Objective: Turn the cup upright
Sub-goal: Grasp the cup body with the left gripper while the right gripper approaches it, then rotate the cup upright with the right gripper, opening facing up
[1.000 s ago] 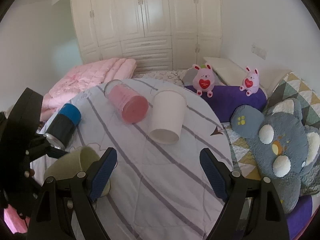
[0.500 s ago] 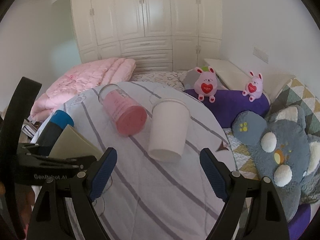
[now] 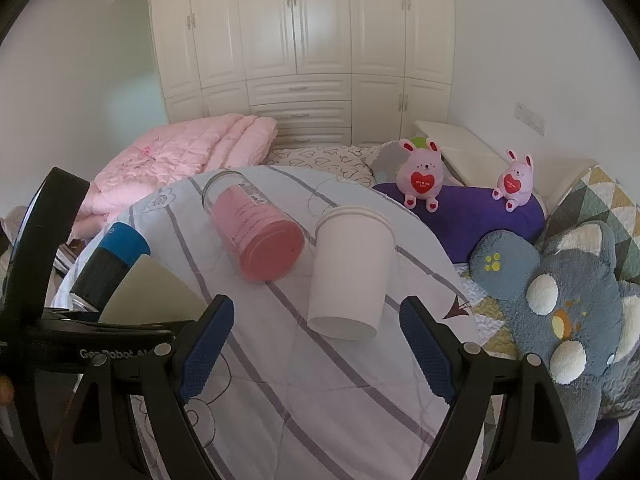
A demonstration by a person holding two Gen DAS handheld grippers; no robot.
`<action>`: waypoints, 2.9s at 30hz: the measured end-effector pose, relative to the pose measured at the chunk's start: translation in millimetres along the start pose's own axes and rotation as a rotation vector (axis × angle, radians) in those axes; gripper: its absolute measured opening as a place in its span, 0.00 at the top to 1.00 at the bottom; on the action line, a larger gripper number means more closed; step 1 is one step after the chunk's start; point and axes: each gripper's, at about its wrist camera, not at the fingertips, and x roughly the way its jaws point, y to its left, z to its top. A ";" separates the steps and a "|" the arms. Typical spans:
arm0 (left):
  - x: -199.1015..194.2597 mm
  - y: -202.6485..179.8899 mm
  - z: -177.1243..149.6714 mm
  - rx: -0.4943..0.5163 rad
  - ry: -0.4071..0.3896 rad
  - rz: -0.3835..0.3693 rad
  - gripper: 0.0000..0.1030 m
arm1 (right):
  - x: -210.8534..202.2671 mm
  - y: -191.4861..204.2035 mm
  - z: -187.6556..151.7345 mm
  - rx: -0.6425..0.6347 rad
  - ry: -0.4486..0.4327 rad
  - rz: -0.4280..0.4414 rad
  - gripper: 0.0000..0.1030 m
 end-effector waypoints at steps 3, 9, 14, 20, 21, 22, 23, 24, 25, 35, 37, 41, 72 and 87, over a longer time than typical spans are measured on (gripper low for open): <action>-12.7 1.9 -2.5 0.013 -0.032 -0.015 0.00 | -3.6 2.0 1.2 -0.002 -0.003 0.000 0.17; -34.4 10.3 -8.2 0.044 -0.067 -0.041 0.00 | -11.5 4.9 6.7 0.013 -0.016 0.022 0.16; -52.1 20.6 -14.8 0.093 -0.102 -0.035 0.00 | -15.1 12.8 10.5 0.054 0.005 0.063 0.16; -65.6 44.0 -22.9 0.146 -0.141 0.017 0.00 | -7.1 24.0 12.4 0.119 0.070 0.107 0.16; -66.7 46.2 -24.1 0.162 -0.149 0.037 0.00 | -5.2 26.4 12.8 0.130 0.081 0.118 0.16; -67.4 47.5 -24.6 0.174 -0.154 0.049 0.00 | -2.2 30.1 13.4 0.144 0.097 0.137 0.16; -67.5 49.6 -25.2 0.188 -0.159 0.065 0.00 | 0.2 32.4 14.3 0.155 0.108 0.148 0.16; -67.0 51.7 -25.5 0.200 -0.160 0.074 0.00 | 3.5 35.7 14.9 0.167 0.121 0.160 0.16; -66.6 53.1 -25.5 0.210 -0.159 0.072 0.00 | 7.7 38.9 15.8 0.181 0.140 0.171 0.16; -54.6 54.1 -24.7 0.311 -0.146 0.039 0.00 | 43.9 62.8 16.6 0.290 0.288 0.229 0.16; -54.9 53.8 -24.7 0.328 -0.157 0.037 0.00 | 48.3 68.2 17.2 0.287 0.299 0.232 0.16; -55.5 52.5 -25.8 0.367 -0.171 0.041 0.00 | 58.7 74.5 18.1 0.302 0.329 0.244 0.16; -54.1 36.1 -28.2 0.347 -0.185 -0.044 0.00 | 78.8 76.8 27.6 0.203 0.281 0.360 0.21; -52.1 30.1 -37.2 0.352 -0.160 0.009 0.00 | 42.3 82.8 15.7 -0.096 0.063 0.289 0.21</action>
